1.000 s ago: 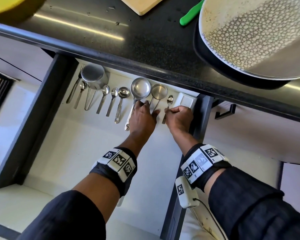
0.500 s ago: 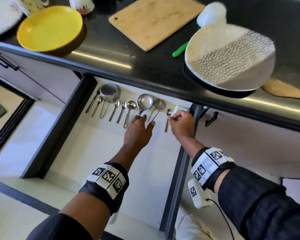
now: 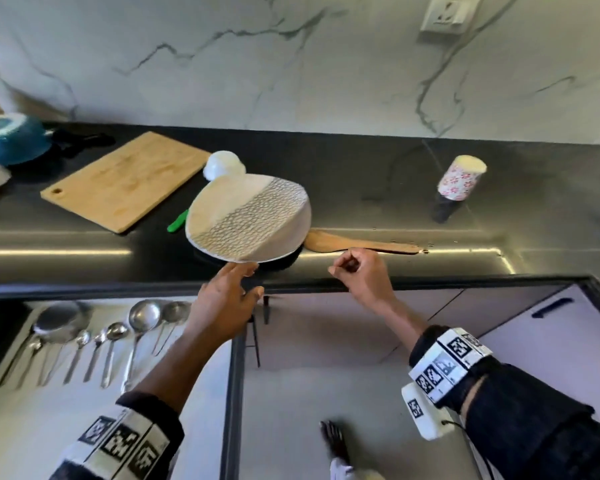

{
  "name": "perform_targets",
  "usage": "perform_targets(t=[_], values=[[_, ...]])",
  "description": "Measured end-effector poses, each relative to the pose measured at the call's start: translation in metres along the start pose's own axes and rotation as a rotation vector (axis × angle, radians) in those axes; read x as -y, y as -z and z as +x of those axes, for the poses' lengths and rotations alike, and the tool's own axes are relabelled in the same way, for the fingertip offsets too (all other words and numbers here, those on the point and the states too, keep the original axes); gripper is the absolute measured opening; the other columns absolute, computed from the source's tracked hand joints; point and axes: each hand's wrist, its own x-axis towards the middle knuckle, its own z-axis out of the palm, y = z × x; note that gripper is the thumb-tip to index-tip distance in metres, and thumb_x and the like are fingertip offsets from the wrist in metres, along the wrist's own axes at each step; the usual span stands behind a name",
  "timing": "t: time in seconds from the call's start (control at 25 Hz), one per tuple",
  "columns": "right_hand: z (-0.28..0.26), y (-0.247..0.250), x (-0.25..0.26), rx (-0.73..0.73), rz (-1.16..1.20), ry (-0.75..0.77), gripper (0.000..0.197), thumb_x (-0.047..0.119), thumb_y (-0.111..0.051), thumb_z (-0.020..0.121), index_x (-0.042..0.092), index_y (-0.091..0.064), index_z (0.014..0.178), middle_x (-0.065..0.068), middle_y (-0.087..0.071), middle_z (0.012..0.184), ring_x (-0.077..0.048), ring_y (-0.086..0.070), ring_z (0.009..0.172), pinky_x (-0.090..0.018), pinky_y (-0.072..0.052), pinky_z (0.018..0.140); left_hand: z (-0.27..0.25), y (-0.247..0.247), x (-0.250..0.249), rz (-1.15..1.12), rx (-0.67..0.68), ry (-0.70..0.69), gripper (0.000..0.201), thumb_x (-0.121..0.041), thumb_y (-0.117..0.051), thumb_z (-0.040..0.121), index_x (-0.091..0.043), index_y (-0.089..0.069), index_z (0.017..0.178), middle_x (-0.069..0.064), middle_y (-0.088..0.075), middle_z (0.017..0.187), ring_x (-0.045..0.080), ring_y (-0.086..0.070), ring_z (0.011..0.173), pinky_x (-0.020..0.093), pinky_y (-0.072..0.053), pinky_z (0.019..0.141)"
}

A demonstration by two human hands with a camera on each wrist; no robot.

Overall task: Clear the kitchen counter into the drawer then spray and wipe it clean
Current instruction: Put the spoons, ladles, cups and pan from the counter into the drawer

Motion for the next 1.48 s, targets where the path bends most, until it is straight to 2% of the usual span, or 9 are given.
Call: perform_targets(t=[0.16, 0.36, 0.6, 0.72, 0.88, 1.08, 1.16, 1.36, 1.48], values=[[0.051, 0.049, -0.048, -0.016, -0.166, 0.023, 0.017, 0.023, -0.080, 0.079, 0.018, -0.068, 0.090, 0.005, -0.061, 0.094, -0.011, -0.057, 0.086, -0.032, -0.051, 0.084, 0.052, -0.060, -0.050, 0.026, 0.057, -0.046, 0.040, -0.033, -0.067, 0.088, -0.025, -0.060, 0.127, -0.005, -0.060, 0.121, 0.012, -0.063, 0.087, 0.033, -0.051, 0.083], [0.097, 0.076, -0.089, 0.263, -0.507, -0.049, 0.042, 0.046, -0.071, 0.083, 0.028, -0.058, 0.119, 0.001, -0.038, 0.123, -0.018, -0.037, 0.116, -0.044, -0.026, 0.107, 0.101, -0.132, -0.118, -0.093, 0.113, 0.044, 0.036, -0.034, -0.068, 0.088, -0.027, -0.061, 0.123, -0.011, -0.061, 0.115, 0.008, -0.062, 0.088, 0.034, -0.054, 0.085], [0.125, 0.122, -0.121, 0.331, -0.155, -0.166, 0.023, 0.029, -0.081, 0.079, 0.020, -0.062, 0.087, 0.002, -0.061, 0.086, -0.015, -0.058, 0.080, -0.026, -0.038, 0.071, 0.136, -0.162, -0.158, -0.230, 0.160, 0.262, 0.031, -0.047, -0.059, 0.092, -0.023, -0.076, 0.082, -0.007, -0.073, 0.076, 0.009, -0.068, 0.071, 0.036, -0.059, 0.074], [0.115, 0.148, -0.129, 0.199, 0.139, -0.181, 0.022, 0.021, -0.083, 0.077, 0.018, -0.063, 0.085, -0.001, -0.064, 0.076, -0.014, -0.057, 0.066, -0.029, -0.048, 0.062, 0.151, -0.180, -0.189, -0.415, 0.265, 0.355, 0.044, -0.056, -0.050, 0.092, -0.018, -0.073, 0.092, -0.003, -0.074, 0.087, 0.011, -0.068, 0.072, 0.027, -0.056, 0.066], [0.112, 0.172, -0.111, 0.386, 0.295, -0.069, 0.015, 0.020, -0.078, 0.083, 0.014, -0.073, 0.096, -0.003, -0.075, 0.086, -0.015, -0.070, 0.077, -0.033, -0.059, 0.072, 0.175, -0.197, -0.239, -0.723, 0.237, 0.368, 0.032, -0.033, -0.046, 0.102, -0.008, -0.065, 0.107, 0.009, -0.073, 0.097, 0.019, -0.069, 0.084, 0.029, -0.058, 0.067], [0.182, 0.229, -0.129, -0.219, 0.064, -0.076, 0.009, 0.020, -0.080, 0.079, 0.017, -0.073, 0.084, 0.000, -0.069, 0.087, -0.017, -0.063, 0.083, -0.028, -0.047, 0.076, 0.204, -0.192, -0.260, -0.709, 0.231, 0.293, 0.024, -0.022, -0.041, 0.105, -0.009, -0.061, 0.109, 0.005, -0.067, 0.074, 0.014, -0.056, 0.054, 0.025, -0.049, 0.052], [0.212, 0.244, -0.142, -0.420, -0.187, -0.140, 0.028, 0.020, -0.080, 0.076, 0.018, -0.070, 0.103, -0.006, -0.057, 0.116, -0.027, -0.053, 0.110, -0.031, -0.044, 0.092, 0.203, -0.194, -0.254, -0.517, 0.273, 0.247, 0.023, -0.028, -0.044, 0.103, -0.015, -0.063, 0.105, 0.000, -0.063, 0.064, 0.007, -0.049, 0.046, 0.022, -0.043, 0.046], [0.273, 0.248, -0.176, -0.144, -0.421, -0.295, 0.104, 0.046, -0.084, 0.070, 0.032, -0.021, 0.152, -0.013, -0.010, 0.158, -0.036, -0.014, 0.145, -0.049, -0.027, 0.114, 0.198, -0.194, -0.237, -0.347, 0.207, 0.229, 0.029, -0.039, -0.050, 0.098, -0.016, -0.064, 0.089, -0.001, -0.062, 0.066, 0.000, -0.050, 0.048, 0.021, -0.045, 0.055], [0.285, 0.242, -0.188, -0.116, -0.370, -0.275, 0.102, 0.044, -0.084, 0.070, 0.031, -0.024, 0.151, -0.010, -0.016, 0.153, -0.041, -0.034, 0.136, -0.049, -0.039, 0.109, 0.195, -0.190, -0.230, -0.336, 0.212, 0.220, 0.027, -0.040, -0.051, 0.097, -0.018, -0.065, 0.090, -0.001, -0.062, 0.068, 0.001, -0.051, 0.051, 0.019, -0.043, 0.054]])
